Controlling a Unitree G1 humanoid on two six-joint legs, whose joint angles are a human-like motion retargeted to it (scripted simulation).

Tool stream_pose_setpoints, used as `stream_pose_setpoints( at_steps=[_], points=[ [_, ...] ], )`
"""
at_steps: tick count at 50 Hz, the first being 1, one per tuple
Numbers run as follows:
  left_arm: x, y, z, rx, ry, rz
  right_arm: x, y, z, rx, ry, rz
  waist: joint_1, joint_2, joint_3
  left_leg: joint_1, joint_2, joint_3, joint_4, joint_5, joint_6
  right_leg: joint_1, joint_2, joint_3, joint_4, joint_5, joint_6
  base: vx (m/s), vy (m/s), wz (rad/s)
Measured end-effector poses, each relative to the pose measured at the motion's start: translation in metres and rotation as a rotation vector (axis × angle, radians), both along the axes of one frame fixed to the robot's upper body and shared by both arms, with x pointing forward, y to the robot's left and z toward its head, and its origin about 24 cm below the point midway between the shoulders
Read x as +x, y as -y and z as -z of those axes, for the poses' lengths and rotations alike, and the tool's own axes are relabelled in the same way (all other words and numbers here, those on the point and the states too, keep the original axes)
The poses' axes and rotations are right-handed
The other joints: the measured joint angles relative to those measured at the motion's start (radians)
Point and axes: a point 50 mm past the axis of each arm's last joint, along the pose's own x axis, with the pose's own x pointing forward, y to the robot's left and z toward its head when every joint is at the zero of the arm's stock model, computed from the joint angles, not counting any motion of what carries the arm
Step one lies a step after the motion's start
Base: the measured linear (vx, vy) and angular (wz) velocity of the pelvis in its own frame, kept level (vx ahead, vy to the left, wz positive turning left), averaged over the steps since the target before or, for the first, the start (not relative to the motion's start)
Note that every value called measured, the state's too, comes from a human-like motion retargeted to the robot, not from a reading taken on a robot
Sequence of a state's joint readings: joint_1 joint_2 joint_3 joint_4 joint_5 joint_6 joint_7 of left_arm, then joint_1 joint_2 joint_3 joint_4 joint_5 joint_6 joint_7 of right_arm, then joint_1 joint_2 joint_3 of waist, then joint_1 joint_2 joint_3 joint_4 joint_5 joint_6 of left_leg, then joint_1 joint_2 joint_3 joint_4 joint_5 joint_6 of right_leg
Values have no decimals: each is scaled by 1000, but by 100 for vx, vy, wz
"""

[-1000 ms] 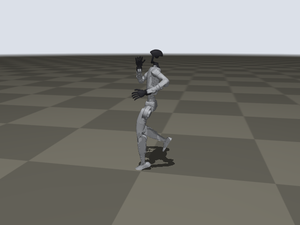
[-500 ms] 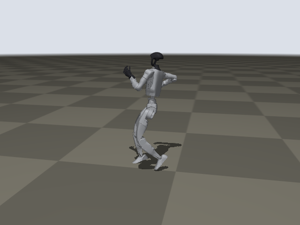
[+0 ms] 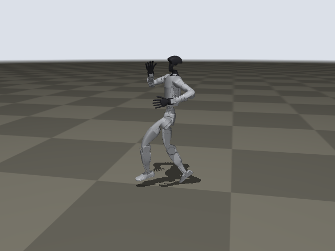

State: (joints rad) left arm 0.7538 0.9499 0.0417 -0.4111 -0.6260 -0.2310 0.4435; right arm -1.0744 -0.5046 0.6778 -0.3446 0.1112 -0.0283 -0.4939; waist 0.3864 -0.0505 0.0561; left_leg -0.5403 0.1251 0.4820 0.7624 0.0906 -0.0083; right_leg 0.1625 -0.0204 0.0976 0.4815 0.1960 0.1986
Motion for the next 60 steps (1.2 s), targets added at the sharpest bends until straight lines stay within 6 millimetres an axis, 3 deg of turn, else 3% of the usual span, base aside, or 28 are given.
stream_pose_setpoints(
  at_steps=[2, 5, 7, 8, 10, 12, 15, 17, 20, 22, 25, 26, 28, 30, 33, 35, 36, 38, 40, 41, 44, 45, 47, 50, 53, 55, 57, 60],
  points=[
    [-24, 7, 4, -26, -48, -23, -21, -3, 7, 28, -1, -118, -5, 99, -54, 276, 34, 109, -336, 139, -48, -32, 38, -131, 242, -89, -80, 84, 22, 120],
    [0, 18, 19, -132, -23, 11, -48, 18, 10, 73, 40, -212, -29, 195, -82, 489, 23, 281, -715, 335, -142, -243, 8, -342, 781, -210, -197, 66, 13, 220],
    [14, 32, 19, -238, 53, -7, -56, 30, 16, 105, 20, -222, -57, 225, -82, 512, -17, 223, -794, 182, -140, -441, 44, -329, 1122, -270, -185, 47, 0, 240],
    [24, 38, 13, -294, 122, -32, -59, 35, 18, 122, 24, -209, -75, 230, -61, 503, -44, 148, -805, 50, -92, -556, 78, -300, 1286, -310, -164, 33, -13, 256],
    [48, 51, -8, -399, 299, -81, -59, 45, 20, 121, 66, -116, -123, 210, 29, 419, -93, 10, -678, -216, 80, -786, 139, -228, 1577, -369, -121, 20, -30, 289],
    [79, 67, -37, -467, 485, -61, -37, 53, 28, 68, 68, 92, -182, 202, 165, 204, -48, -109, -188, -468, 210, -964, 196, -204, 1777, -379, -140, 14, -45, 314],
    [120, 111, -87, -547, 736, 59, 21, 91, 74, -38, -132, 496, -253, 293, 293, 75, 10, -294, 193, -603, 155, -1145, 304, -211, 1869, -420, -192, 27, -14, 308],
    [130, 141, -123, -574, 885, 165, 28, 140, 105, 28, -298, 660, -320, 332, 283, 103, -74, -402, 149, -586, 138, -1203, 271, -150, 1810, -542, -215, 38, 21, 359],
    [122, 147, -159, -517, 1044, 260, -9, 202, 133, 191, -480, 706, -442, 357, 208, 196, -191, -581, -72, -415, 58, -1222, 245, -93, 1578, -614, -221, 41, 16, 368],
    [114, 142, -158, -358, 1077, 274, -36, 225, 156, 100, -646, 717, -531, 378, 154, 296, -212, -719, -296, -177, -59, -1172, 254, -67, 1327, -568, -234, 44, 12, 348],
    [106, 149, -146, -167, 1090, 279, -75, 252, 203, 45, -1034, 663, -655, 408, 80, 411, -187, -921, -596, 198, -252, -1022, 293, 13, 850, -427, -199, 45, 10, 391],
    [104, 156, -144, -163, 1092, 297, -92, 260, 223, 90, -1169, 673, -676, 381, 55, 423, -211, -887, -614, 242, -253, -944, 257, 64, 694, -363, -164, 46, 11, 442],
    [96, 168, -139, -175, 1071, 372, -135, 267, 263, 186, -1426, 734, -708, 310, 1, 396, -239, -756, -535, 237, -211, -774, 165, 123, 343, -221, -107, 45, -2, 488],
    [99, 180, -144, -236, 1044, 442, -157, 273, 298, 220, -1623, 816, -736, 208, -5, 298, -281, -515, -230, 81, -52, -604, 42, 192, 60, -191, -57, 41, -11, 503],
    [99, 192, -142, -467, 929, 508, -163, 270, 330, 159, -1798, 816, -731, 114, 34, 125, -171, -226, 381, -134, 237, -405, -62, 192, -192, -89, 2, 35, -17, 402],
    [99, 187, -137, -545, 852, 514, -152, 268, 340, 41, -1829, 792, -658, 123, 90, 21, -54, -210, 757, -242, 269, -312, -34, 82, -244, -89, -32, 29, -26, 177],
    [99, 179, -132, -516, 827, 508, -147, 267, 340, -27, -1823, 785, -616, 136, 117, -35, -63, -232, 898, -286, 248, -274, -21, 52, -207, -228, -70, 23, -9, 97],
    [97, 153, -123, -413, 810, 443, -125, 268, 335, -108, -1758, 782, -534, 171, 193, -133, -91, -295, 1147, -394, 151, -226, 24, 12, -69, -486, -135, 16, -2, 62],
    [96, 118, -109, -315, 790, 302, -74, 268, 320, -143, -1636, 758, -474, 206, 294, -259, -115, -337, 1329, -527, 138, -297, 58, -10, 213, -682, -180, 4, -6, 33],
    [94, 102, -96, -307, 757, 224, -39, 265, 302, -177, -1527, 751, -451, 214, 337, -334, -109, -341, 1378, -559, 144, -356, 52, -24, 354, -717, -179, 1, -1, 25],
    [75, 65, -53, -344, 618, 10, 52, 242, 210, -189, -1103, 761, -381, 208, 416, -538, -120, -354, 1461, -607, 133, -427, -13, -52, 590, -791, -139, 14, 7, 42],
    [67, 56, -40, -338, 561, -50, 70, 229, 174, -135, -966, 728, -352, 201, 424, -590, -132, -362, 1475, -617, 122, -408, -37, -50, 605, -820, -134, 30, 12, 62],
    [48, 32, -16, -239, 424, -152, 91, 176, 104, 30, -747, 472, -288, 183, 418, -664, -109, -377, 1481, -618, 115, -354, -83, -52, 568, -827, -133, 38, 17, 47],
    [14, 5, 22, -104, 164, -246, 69, 91, 7, 31, -365, 193, -174, 152, 372, -698, -44, -386, 1427, -603, 118, -267, -150, -32, 405, -702, -123, 46, 32, 18],
    [-21, -9, 40, -10, -12, -261, 13, 37, -52, 30, 16, 60, -20, 48, 237, -655, 94, -346, 1296, -540, 111, -206, -232, 18, 139, -442, -51, 60, 47, -5],
    [-40, -8, 55, -31, -127, -259, -21, 4, -55, -53, 150, -62, 13, 3, 124, -603, 168, -310, 1143, -451, 179, -154, -255, 13, -97, -134, -25, 60, 59, 89],
    [-56, -8, 67, -65, -216, -266, -49, -16, -42, -126, 225, -205, 7, -37, 23, -520, 183, -280, 930, -318, 180, -155, -268, 5, -190, 54, 20, 63, 62, 133],
    [-83, 1, 75, -89, -304, -297, -70, -27, -15, -214, 195, -369, -55, -20, -92, -309, 135, -295, 521, -136, 102, -205, -206, 7, -29, 5, -33, 67, 63, 133]
  ],
)
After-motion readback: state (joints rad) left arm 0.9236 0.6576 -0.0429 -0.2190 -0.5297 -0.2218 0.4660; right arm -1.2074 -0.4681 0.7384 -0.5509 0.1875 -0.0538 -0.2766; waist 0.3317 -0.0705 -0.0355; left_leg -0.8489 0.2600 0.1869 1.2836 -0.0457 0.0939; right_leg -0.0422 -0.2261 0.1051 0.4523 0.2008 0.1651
